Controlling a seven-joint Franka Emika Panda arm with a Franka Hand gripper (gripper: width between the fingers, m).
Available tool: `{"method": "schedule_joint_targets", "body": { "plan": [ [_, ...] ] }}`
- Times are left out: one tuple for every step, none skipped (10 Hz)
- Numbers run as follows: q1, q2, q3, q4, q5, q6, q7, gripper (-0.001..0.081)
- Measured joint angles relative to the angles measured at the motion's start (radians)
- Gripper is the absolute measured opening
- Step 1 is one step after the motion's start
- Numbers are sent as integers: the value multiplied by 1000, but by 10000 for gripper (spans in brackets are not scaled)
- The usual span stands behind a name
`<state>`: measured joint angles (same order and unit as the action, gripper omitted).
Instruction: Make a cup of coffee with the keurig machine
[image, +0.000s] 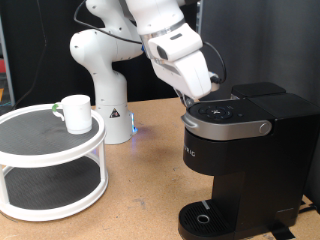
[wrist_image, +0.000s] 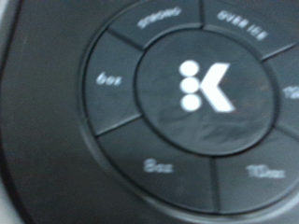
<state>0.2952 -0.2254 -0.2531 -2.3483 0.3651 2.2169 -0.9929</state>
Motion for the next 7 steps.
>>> {"method": "schedule_joint_targets", "body": {
  "plan": [
    [0,7,0,-12,-1,17,0,1],
    [0,12,1,-18,-2,39,0,1],
    [0,12,1,-19,-3,40,0,1],
    [0,12,1,-19,-3,40,0,1],
    [0,12,1,-19,-3,40,0,1],
    [0,12,1,-19,-3,40,0,1],
    [0,12,1,-19,-3,39,0,1]
  ]
}}
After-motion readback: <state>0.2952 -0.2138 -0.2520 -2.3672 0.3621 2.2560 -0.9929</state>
